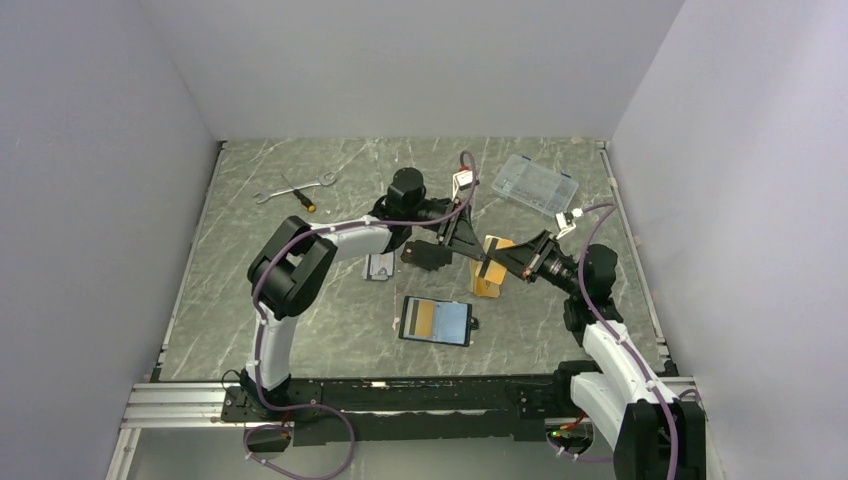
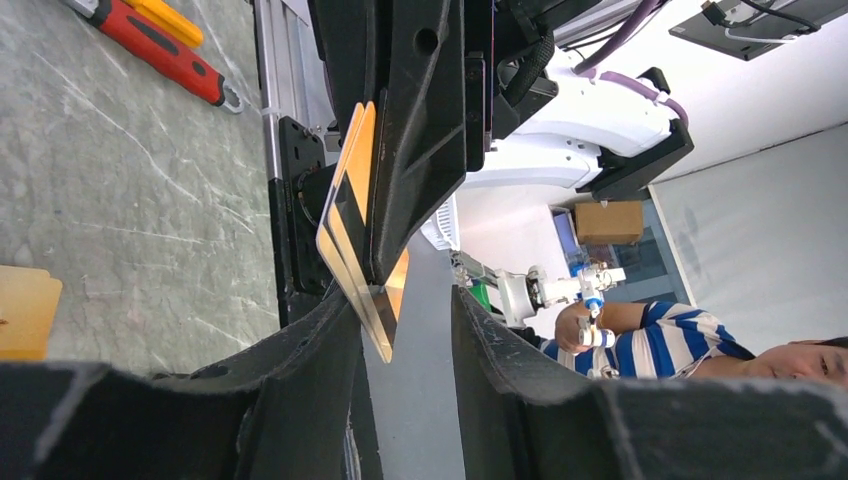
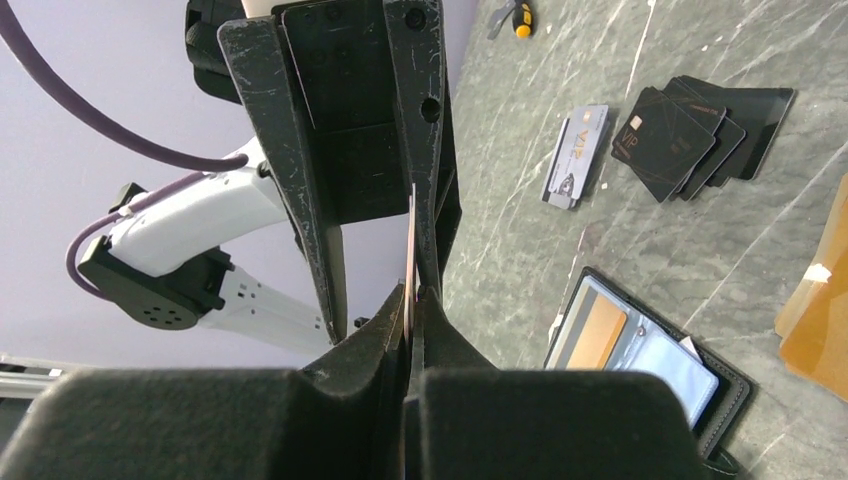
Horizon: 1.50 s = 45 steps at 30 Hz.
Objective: Put the credit cards into the card holder
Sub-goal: Place the credit card at the center of the board.
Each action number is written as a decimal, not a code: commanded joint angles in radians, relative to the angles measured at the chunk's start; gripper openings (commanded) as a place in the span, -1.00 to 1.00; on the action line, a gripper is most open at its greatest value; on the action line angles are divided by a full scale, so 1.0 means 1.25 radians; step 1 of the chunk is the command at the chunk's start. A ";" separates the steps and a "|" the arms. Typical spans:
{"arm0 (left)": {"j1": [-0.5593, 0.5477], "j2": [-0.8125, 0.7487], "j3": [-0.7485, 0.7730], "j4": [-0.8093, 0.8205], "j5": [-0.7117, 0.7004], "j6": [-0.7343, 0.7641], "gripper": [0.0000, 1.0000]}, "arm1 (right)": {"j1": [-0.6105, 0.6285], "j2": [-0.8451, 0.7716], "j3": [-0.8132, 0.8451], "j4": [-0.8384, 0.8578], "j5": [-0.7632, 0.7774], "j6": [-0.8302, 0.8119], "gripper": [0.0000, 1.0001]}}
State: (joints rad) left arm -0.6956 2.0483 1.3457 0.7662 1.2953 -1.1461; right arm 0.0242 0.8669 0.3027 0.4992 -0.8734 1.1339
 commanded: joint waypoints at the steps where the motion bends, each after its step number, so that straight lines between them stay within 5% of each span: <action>1: 0.023 -0.040 0.002 0.057 -0.007 -0.011 -0.14 | 0.005 -0.001 0.020 -0.002 -0.036 -0.015 -0.96; 16: 0.050 -0.030 -0.011 0.070 -0.017 -0.019 -0.38 | 0.099 0.014 0.039 -0.046 -0.018 -0.056 -0.79; 22: 0.051 -0.036 -0.022 0.076 -0.016 -0.018 -0.58 | 0.098 -0.005 0.078 -0.127 -0.001 -0.106 -0.82; 34: 0.048 -0.050 -0.027 0.103 -0.009 -0.038 -0.58 | 0.085 0.015 0.116 -0.173 0.022 -0.146 -0.83; 45: 0.046 -0.058 -0.028 0.106 -0.009 -0.037 -0.89 | 0.041 -0.003 0.109 -0.221 0.073 -0.156 -0.84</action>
State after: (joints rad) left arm -0.6308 2.0422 1.3109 0.8337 1.2572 -1.1900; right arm 0.1043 0.8822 0.4118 0.2554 -0.8562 0.9607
